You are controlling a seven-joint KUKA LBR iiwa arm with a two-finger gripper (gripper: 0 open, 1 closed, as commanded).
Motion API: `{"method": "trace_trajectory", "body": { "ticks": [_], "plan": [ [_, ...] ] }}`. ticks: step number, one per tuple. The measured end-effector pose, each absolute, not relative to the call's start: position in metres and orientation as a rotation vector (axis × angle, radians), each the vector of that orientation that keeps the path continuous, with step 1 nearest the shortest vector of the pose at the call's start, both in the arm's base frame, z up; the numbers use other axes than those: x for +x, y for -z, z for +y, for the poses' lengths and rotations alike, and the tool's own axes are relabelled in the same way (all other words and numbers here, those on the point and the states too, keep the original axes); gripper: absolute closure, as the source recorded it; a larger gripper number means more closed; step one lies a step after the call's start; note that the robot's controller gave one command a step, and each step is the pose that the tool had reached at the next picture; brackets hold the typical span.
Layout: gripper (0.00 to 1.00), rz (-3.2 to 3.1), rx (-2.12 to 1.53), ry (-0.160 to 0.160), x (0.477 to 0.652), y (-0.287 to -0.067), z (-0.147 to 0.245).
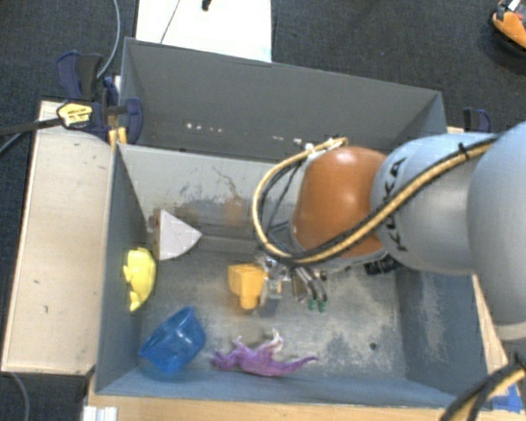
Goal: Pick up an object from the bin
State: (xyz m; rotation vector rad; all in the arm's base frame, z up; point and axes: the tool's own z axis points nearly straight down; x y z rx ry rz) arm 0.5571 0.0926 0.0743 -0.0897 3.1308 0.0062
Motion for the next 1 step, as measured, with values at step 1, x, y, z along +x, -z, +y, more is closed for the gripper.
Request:
{"method": "trace_trajectory", "body": {
  "ticks": [1],
  "plan": [
    [1.0, 3.129, -0.087, -0.007, 0.5575, -0.086, 0.0927]
  ]
}}
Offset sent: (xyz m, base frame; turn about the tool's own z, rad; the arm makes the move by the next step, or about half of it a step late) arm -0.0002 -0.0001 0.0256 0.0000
